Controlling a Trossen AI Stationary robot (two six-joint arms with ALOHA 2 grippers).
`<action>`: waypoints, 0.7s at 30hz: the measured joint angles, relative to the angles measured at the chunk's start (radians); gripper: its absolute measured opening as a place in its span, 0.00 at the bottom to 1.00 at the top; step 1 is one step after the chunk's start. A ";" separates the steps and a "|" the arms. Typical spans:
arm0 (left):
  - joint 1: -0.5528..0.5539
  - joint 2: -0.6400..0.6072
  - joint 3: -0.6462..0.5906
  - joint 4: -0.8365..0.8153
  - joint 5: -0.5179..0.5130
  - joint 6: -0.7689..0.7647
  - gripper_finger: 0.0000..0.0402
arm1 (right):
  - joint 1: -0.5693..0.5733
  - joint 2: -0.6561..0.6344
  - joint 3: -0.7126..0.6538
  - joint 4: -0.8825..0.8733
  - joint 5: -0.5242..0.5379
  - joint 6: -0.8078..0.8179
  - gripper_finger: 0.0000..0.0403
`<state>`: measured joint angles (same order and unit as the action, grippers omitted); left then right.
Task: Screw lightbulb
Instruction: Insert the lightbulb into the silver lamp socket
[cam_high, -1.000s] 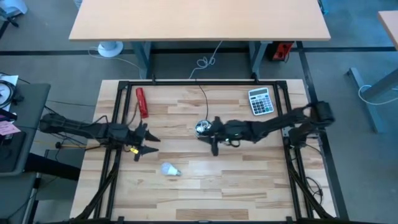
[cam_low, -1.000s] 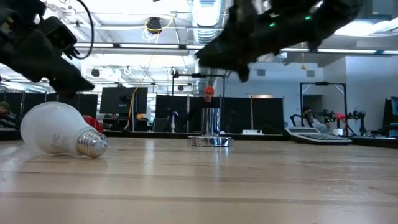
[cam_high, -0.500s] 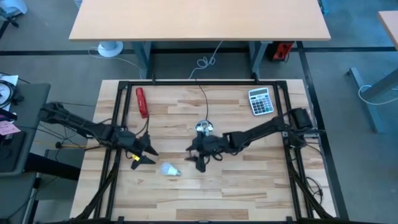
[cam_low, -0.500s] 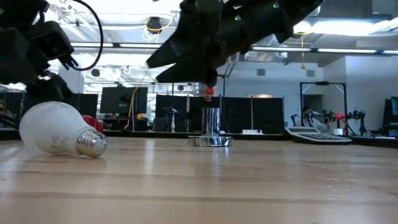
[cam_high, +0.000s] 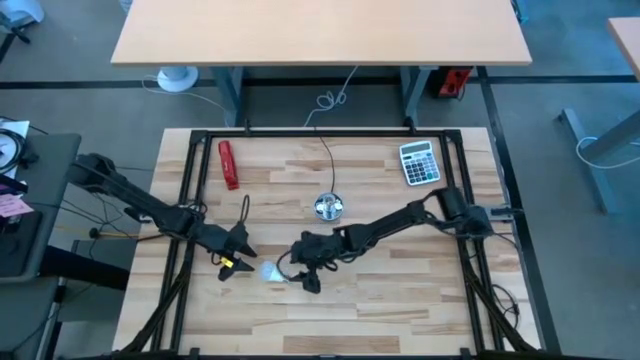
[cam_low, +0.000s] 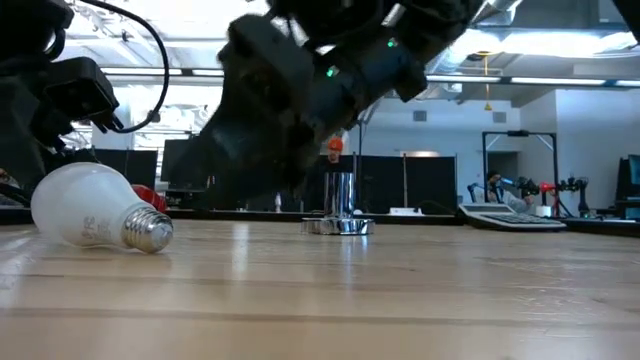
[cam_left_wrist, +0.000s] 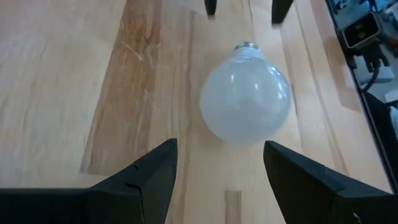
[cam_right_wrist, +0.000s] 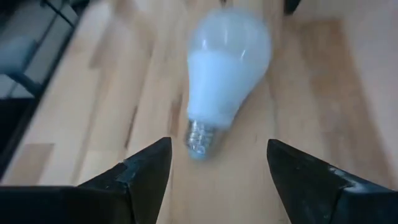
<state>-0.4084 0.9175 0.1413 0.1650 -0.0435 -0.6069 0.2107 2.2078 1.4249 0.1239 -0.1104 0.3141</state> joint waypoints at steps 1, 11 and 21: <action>0.000 0.021 0.000 0.021 -0.003 0.000 0.57 | 0.003 0.019 0.020 -0.017 0.000 0.000 0.69; 0.000 0.197 0.001 0.174 -0.006 -0.028 0.57 | 0.010 0.060 0.094 -0.069 -0.001 0.006 0.69; 0.000 0.263 0.011 0.269 -0.027 -0.027 0.57 | 0.003 0.083 0.098 -0.124 -0.008 0.035 0.68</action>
<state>-0.4084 1.1809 0.1528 0.4342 -0.0701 -0.6337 0.2134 2.2911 1.5234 0.0000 -0.1184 0.3491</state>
